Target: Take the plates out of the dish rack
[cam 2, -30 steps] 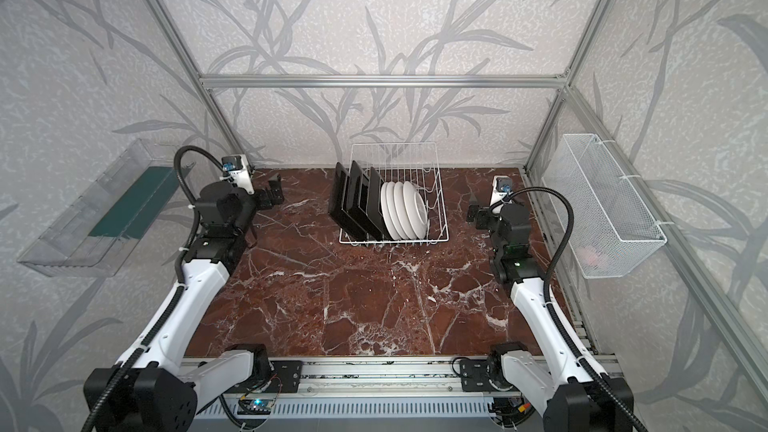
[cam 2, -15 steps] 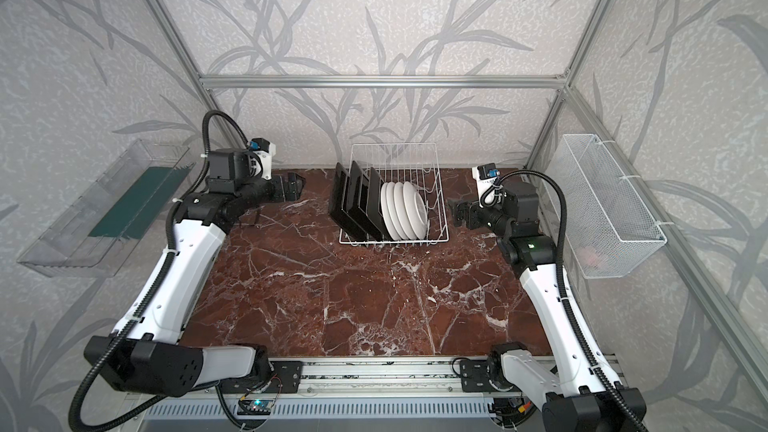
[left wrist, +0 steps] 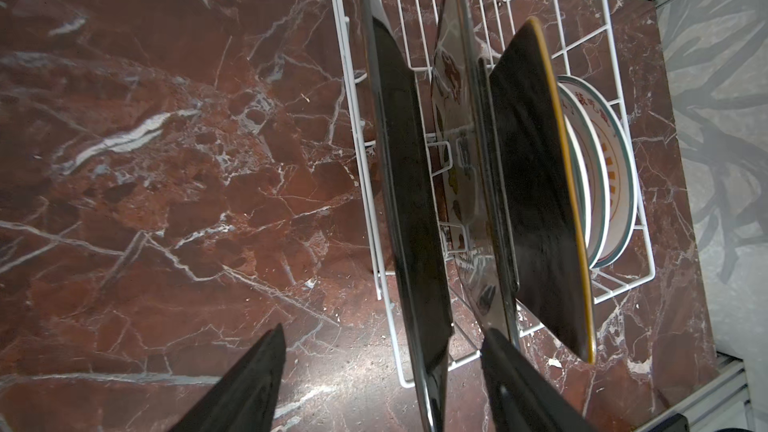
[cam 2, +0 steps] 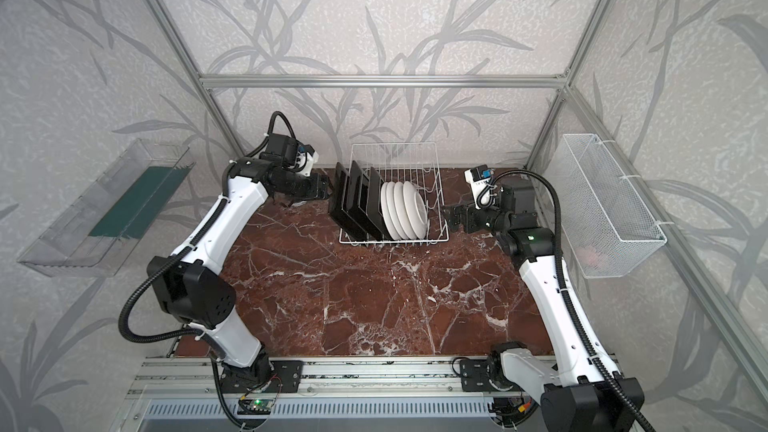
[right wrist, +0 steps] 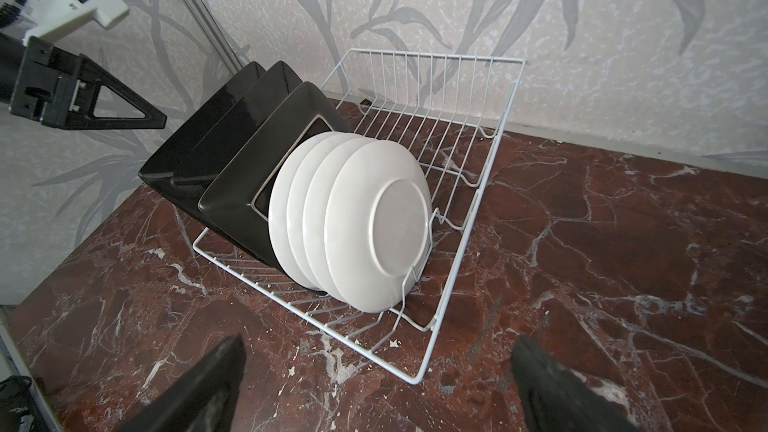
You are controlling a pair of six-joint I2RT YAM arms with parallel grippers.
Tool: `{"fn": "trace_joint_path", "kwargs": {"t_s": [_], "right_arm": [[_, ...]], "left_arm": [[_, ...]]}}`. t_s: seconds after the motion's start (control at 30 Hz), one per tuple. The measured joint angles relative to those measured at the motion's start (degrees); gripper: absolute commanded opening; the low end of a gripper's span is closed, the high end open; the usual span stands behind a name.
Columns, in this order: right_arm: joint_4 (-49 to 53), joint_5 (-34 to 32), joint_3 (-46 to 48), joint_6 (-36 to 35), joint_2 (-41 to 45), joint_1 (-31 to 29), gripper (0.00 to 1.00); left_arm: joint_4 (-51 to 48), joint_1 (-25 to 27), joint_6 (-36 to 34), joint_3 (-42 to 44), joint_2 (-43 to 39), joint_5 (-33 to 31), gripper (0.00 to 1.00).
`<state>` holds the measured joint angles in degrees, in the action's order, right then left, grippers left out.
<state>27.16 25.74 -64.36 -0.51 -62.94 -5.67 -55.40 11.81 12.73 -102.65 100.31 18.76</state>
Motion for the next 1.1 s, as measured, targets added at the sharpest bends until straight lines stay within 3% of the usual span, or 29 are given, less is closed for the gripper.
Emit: {"fn": "trace_joint_path", "kwargs": {"t_s": [0.9, 1.1], "right_arm": [[0.1, 0.9, 0.0, 0.4, -1.2, -1.0, 0.99], [0.1, 0.8, 0.1, 0.5, -1.5, -1.2, 0.99]], "left_arm": [[2.0, 2.3, 4.2, -0.4, 7.6, 3.9, 0.45], [3.0, 2.4, 5.3, -0.8, 8.9, 5.2, 0.33]]}}
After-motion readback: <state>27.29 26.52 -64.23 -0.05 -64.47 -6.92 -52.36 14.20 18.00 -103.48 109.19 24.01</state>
